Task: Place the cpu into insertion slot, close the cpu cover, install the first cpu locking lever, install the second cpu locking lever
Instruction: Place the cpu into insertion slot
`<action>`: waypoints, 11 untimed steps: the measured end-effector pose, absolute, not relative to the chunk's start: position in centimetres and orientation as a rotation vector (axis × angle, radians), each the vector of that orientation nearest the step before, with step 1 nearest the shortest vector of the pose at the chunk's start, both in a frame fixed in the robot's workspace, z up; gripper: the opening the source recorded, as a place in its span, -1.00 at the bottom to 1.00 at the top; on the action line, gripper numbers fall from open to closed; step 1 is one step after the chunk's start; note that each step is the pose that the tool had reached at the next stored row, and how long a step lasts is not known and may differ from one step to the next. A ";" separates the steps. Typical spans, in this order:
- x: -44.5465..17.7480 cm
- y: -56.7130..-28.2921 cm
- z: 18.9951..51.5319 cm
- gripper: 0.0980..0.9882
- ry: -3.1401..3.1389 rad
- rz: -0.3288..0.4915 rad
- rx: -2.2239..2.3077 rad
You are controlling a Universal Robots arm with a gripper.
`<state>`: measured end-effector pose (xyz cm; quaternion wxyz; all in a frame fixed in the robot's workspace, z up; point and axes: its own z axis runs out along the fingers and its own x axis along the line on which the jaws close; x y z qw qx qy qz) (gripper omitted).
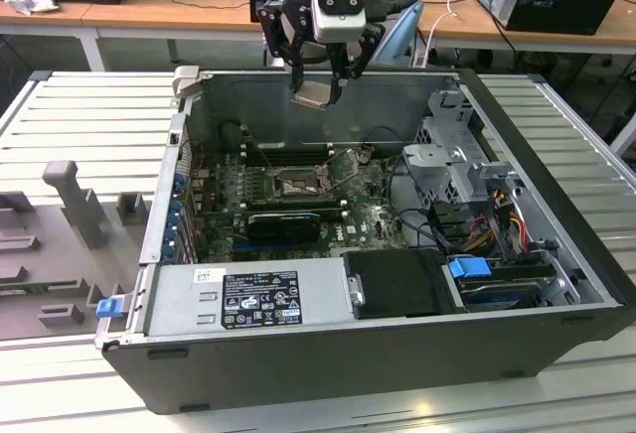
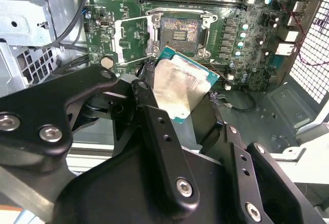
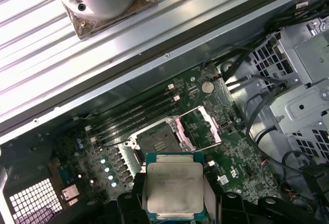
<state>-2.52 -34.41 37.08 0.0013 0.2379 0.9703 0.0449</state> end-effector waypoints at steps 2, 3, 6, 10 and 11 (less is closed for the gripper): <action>-2.5 -34.4 37.1 -0.03 3.043 0.141 0.757; -2.5 -34.4 37.1 -0.03 3.041 0.141 0.761; -2.5 -34.4 37.1 -0.03 3.037 0.141 0.776; -2.5 -34.4 37.1 -0.03 3.031 0.141 0.796; -2.5 -34.4 37.1 -0.03 3.030 0.141 0.801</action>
